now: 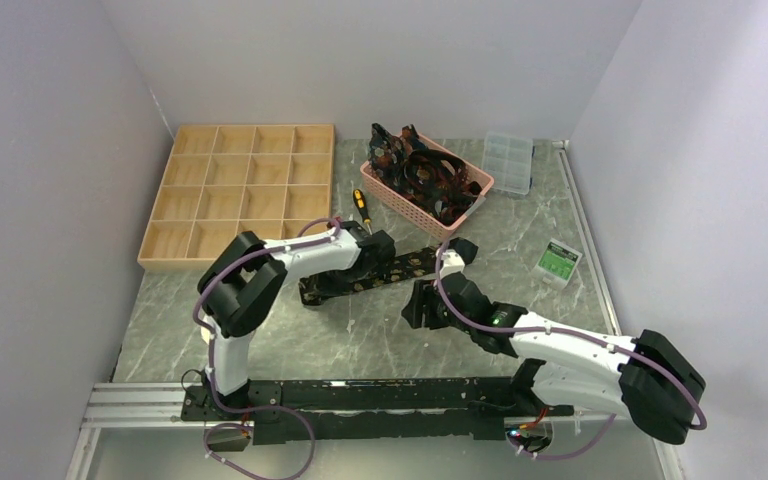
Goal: Roll the ties
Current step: Roll the tie at the center of the board.
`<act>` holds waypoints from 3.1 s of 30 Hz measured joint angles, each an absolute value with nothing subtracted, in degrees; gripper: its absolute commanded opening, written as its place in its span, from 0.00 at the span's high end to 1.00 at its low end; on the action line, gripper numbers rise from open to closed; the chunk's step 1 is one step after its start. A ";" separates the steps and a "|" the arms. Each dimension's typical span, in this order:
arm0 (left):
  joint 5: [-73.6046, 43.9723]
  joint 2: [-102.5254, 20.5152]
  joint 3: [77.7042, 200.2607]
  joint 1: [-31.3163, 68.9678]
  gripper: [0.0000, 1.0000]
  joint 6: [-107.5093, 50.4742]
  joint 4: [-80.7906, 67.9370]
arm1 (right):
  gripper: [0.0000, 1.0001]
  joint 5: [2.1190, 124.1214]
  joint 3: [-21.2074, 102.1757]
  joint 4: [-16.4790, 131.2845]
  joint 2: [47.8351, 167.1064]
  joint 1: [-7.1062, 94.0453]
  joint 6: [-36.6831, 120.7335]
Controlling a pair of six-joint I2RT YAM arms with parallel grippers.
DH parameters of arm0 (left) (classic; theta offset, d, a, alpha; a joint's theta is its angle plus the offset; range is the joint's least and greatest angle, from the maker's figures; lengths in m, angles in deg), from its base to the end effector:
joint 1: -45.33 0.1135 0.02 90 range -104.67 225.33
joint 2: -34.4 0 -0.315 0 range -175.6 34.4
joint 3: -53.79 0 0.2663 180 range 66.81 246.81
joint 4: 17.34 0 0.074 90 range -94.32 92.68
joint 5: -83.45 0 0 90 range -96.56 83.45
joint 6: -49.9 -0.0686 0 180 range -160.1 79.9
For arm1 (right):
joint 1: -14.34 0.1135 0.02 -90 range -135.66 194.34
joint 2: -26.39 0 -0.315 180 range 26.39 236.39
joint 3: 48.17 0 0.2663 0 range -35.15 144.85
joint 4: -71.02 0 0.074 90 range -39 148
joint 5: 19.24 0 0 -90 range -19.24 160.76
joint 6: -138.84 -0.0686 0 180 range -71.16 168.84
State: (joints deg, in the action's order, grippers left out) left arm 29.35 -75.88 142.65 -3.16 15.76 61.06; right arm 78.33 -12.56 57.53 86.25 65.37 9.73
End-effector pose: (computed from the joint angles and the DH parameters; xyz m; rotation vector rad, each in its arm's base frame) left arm 0.2654 -0.2392 0.1840 -0.0971 2.6594 0.7090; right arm 0.1435 0.1630 0.1896 -0.1659 2.3132 0.6967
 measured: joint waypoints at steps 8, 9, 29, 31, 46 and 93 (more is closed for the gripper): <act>27.12 -76.71 143.45 -4.52 0.45 14.27 58.22 | 0.39 78.33 -13.37 57.57 86.25 65.04 9.73; 26.61 -76.88 143.59 -4.61 0.43 14.01 57.72 | 0.39 78.33 -13.37 57.57 86.25 65.02 9.73; 17.00 -59.94 137.29 -5.15 0.07 9.49 42.96 | 0.34 77.31 -12.34 57.46 88.02 64.78 10.38; 16.73 -54.66 134.21 -4.83 0.07 9.57 41.13 | 0.34 76.30 -10.27 57.44 90.03 64.73 10.56; -7.72 -12.08 90.06 27.59 0.06 9.66 11.86 | 0.41 70.23 23.46 59.52 121.24 68.12 13.03; -38.56 -45.85 83.76 33.23 0.52 7.82 -31.44 | 0.52 67.58 26.28 57.94 133.22 64.82 14.14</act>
State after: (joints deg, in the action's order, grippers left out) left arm -38.56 -45.85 83.76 33.23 7.82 -31.44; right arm 67.58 26.28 57.94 133.22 64.82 14.14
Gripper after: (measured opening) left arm 0.567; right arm 0.487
